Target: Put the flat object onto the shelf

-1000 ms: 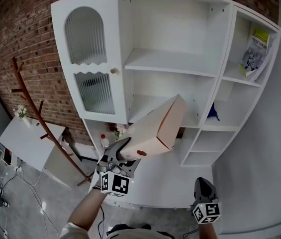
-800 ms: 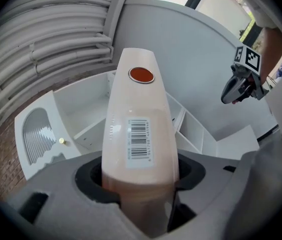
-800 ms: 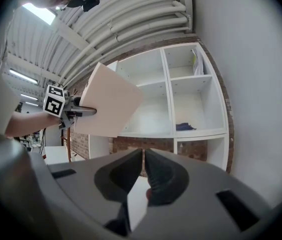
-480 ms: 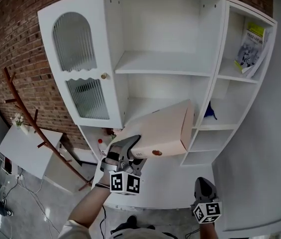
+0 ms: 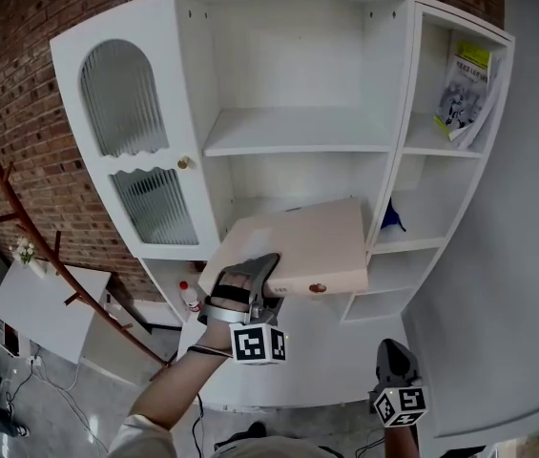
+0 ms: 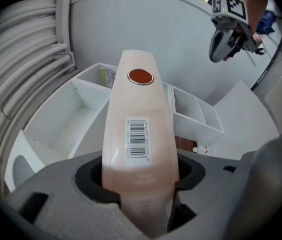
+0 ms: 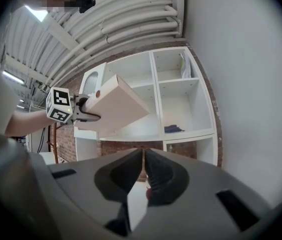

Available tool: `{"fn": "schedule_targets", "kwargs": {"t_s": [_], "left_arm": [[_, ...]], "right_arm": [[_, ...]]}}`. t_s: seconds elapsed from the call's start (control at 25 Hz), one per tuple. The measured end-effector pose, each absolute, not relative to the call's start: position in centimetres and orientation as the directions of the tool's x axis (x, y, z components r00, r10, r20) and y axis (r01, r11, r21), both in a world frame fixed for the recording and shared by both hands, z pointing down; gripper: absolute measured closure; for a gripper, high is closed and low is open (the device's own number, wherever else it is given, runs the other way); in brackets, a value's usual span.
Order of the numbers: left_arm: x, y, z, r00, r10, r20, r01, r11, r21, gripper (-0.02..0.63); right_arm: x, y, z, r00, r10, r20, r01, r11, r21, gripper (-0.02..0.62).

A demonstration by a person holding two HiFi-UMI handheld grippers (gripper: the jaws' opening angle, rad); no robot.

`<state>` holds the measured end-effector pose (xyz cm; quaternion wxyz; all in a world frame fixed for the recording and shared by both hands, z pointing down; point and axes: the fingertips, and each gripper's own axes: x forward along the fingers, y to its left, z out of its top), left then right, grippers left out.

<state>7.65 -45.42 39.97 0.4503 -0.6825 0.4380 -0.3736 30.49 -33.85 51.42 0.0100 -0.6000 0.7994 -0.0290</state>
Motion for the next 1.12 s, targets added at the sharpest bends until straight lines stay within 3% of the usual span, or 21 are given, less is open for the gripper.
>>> {"fn": "schedule_targets", "kwargs": {"t_s": [0.6,1.12], "left_arm": [[8.7,-53.0,44.0,0.276,-0.946,0.168,-0.108,-0.205,-0.973,0.322],[8.7,-56.4,46.0,0.207,-0.955,0.212,0.007,-0.215,-0.977,0.315]], "right_arm": [[30.9,-34.5,51.1,-0.208,-0.978,0.018,-0.977,0.207,-0.053,0.561],[28.7,-37.7,50.3,-0.230,-0.973,0.032,-0.973,0.231,0.020,0.561]]}}
